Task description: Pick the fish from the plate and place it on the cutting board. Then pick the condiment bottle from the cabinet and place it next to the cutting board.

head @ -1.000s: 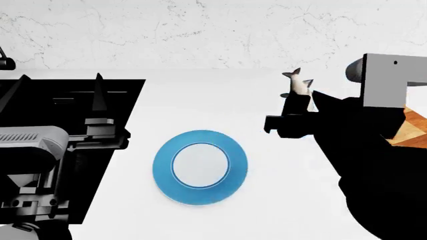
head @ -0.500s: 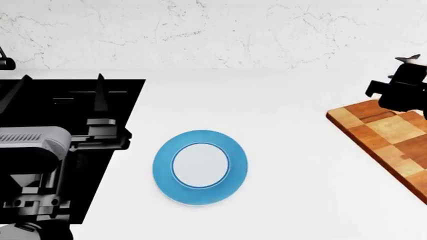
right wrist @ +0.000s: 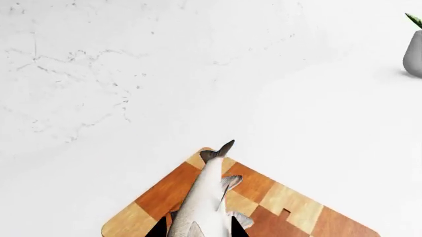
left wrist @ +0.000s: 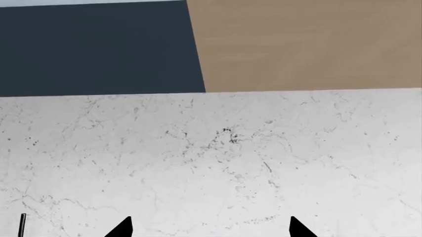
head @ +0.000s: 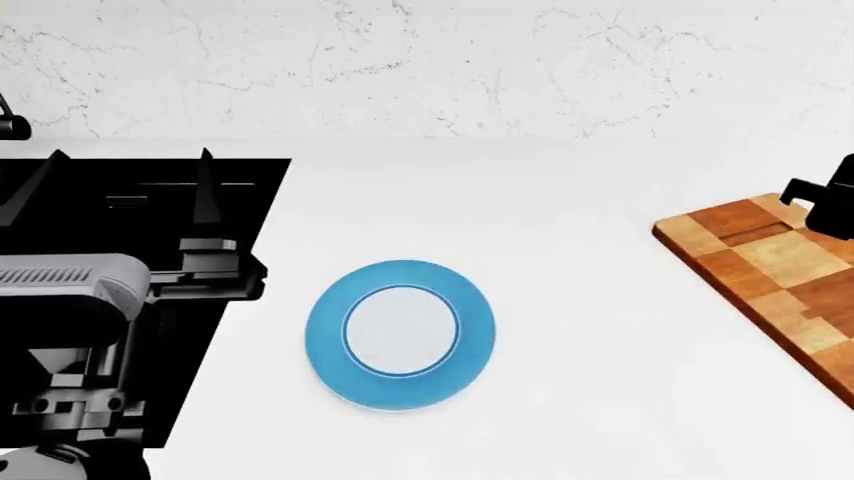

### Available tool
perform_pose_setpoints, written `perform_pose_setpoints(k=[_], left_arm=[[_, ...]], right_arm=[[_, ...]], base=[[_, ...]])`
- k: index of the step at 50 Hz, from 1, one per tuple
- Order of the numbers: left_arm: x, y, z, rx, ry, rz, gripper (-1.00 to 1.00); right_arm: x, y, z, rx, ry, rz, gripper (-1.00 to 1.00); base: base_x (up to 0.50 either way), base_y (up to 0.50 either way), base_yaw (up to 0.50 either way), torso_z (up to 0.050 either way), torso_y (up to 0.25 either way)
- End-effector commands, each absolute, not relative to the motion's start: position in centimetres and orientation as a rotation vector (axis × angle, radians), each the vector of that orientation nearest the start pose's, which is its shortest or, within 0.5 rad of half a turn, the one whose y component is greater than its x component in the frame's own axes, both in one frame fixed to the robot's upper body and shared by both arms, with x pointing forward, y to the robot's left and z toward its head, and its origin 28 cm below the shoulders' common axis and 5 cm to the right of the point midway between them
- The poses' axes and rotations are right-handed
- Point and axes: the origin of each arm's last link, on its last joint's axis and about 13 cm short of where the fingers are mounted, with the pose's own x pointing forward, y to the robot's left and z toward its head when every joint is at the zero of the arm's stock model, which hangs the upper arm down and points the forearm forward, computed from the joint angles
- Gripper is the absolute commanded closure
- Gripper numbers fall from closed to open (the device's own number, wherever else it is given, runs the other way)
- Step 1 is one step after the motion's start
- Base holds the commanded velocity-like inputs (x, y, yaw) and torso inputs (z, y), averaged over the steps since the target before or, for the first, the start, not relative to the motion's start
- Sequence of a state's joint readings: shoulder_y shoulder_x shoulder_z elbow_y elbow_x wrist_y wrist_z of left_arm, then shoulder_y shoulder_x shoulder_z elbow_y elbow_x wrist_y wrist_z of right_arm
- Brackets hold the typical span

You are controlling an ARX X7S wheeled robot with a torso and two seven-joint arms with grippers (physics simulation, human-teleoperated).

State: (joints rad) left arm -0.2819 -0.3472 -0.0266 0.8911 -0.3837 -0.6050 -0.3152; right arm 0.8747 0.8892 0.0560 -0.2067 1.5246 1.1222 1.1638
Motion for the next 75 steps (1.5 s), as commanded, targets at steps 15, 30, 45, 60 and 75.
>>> perform_pose_setpoints(k=[15,30,45,60,75], left_arm=[[19.7,23.2,20.6,0.026,-0.526,0.034,-1.00],[19.9,23.2,20.5,0.029,-0.521,0.034,-1.00],[19.9,23.2,20.5,0.030,-0.522,0.034,-1.00],[19.8,23.2,20.6,0.030,-0.523,0.033,-1.00],[19.8,23.2,20.6,0.029,-0.526,0.032,-1.00]], right_arm=[[25.6,-24.6,24.2,0.119,0.293,-0.596,1.00],[26.4,-25.2,20.8,0.145,0.360,-0.597,1.00],[26.4,-25.2,20.0,0.164,0.372,-0.595,1.00],[26.3,-25.3,19.8,0.157,0.381,-0.613,-1.00],[26.0,-25.3,21.0,0.158,0.362,-0.612,-1.00]], base=[[0.00,0.00,0.00,0.000,0.000],[0.00,0.00,0.00,0.000,0.000],[0.00,0.00,0.00,0.000,0.001],[0.00,0.00,0.00,0.000,0.000],[0.00,0.00,0.00,0.000,0.000]])
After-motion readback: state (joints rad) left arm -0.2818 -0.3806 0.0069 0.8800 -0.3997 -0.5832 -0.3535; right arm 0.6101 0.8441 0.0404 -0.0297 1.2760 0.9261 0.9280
